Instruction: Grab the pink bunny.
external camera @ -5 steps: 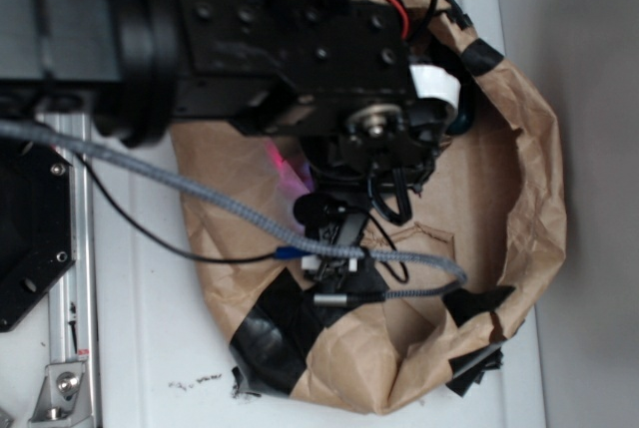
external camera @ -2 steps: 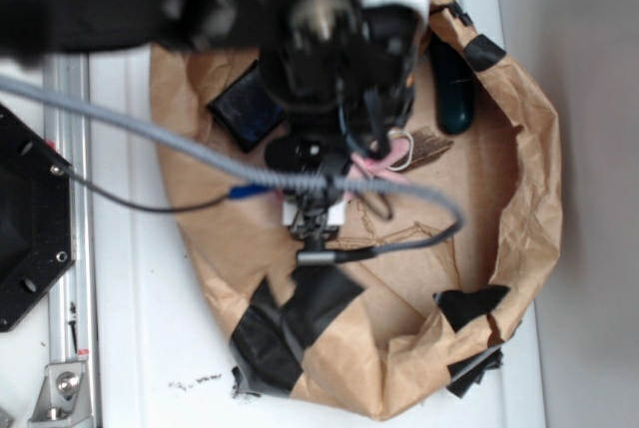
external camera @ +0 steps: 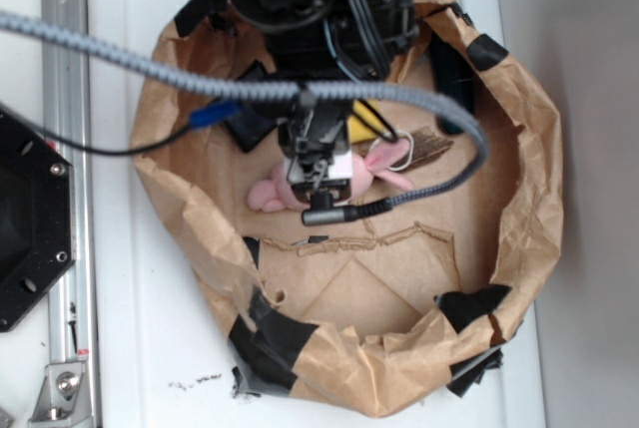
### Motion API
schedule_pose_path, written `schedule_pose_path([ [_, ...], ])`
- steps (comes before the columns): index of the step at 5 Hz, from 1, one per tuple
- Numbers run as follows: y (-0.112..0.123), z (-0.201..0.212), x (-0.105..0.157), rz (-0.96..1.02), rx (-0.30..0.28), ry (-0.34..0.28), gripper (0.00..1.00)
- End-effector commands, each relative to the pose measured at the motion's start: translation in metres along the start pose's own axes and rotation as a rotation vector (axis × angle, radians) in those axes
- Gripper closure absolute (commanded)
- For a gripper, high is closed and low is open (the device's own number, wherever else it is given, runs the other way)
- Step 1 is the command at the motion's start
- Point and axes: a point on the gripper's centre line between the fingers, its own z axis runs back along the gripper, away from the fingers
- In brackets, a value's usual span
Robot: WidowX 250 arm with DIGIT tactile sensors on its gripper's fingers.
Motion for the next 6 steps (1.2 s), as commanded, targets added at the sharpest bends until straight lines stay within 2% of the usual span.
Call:
schedule_pose_path([
  [1, -0.016, -0.091, -0.013, -0.155, 0.001, 0.107, 0.00],
  [2, -0.032, -0.134, -0.003, -0.253, 0.050, 0.098, 0.00],
  [3, -0.049, -0.148, 0.024, -0.302, 0.050, 0.081, 0.02],
  [4, -0.055, -0.131, 0.059, -0.258, 0.044, 0.039, 1.00],
  [5, -0.060, -0.105, 0.075, -0.224, 0.031, -0.006, 1.00],
  [6, -0.061, -0.078, 0.078, -0.218, 0.091, 0.030, 1.00],
])
